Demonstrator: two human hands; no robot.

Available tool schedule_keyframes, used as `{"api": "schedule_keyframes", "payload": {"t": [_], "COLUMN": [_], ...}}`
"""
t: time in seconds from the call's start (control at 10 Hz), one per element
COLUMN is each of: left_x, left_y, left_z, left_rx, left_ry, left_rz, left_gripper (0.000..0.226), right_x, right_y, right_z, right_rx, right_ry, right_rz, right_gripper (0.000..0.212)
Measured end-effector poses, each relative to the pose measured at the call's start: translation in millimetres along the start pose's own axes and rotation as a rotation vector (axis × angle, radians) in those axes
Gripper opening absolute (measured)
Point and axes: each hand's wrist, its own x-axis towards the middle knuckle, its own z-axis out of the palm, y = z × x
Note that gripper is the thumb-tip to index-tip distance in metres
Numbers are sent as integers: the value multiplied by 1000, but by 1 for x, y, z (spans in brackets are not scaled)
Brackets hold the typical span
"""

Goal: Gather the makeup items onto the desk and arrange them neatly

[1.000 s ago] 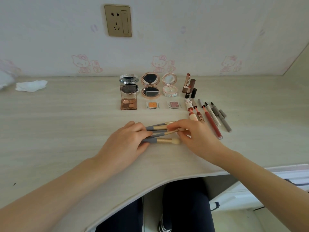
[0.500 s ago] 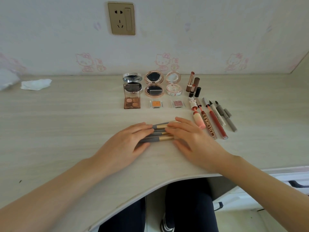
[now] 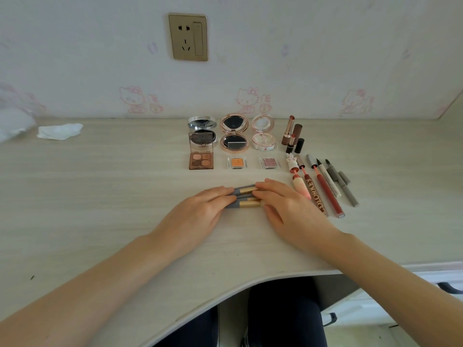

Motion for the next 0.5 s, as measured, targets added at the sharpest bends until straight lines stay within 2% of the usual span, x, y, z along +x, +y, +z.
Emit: {"api": "schedule_keyframes", "payload": {"t": [0.3,0.4,0.5], "left_x": [4,-1,-13], "left_y": [2,3,8], "left_z": [-4,-6,-11], "left_rx": [58,87,45], "left_ry": [17,26,43], "left_rz": [4,-3,-93], "left_gripper": [40,39,38], "right_x": [-4,-8,-18], "right_y": [-4,-3,-4], "right_z": [-5,-9,-23], "right_rx": [21,26,83], "right_ry": [-37,7,26], "right_rz": [34,16,122], "right_gripper": [35,37,41]}}
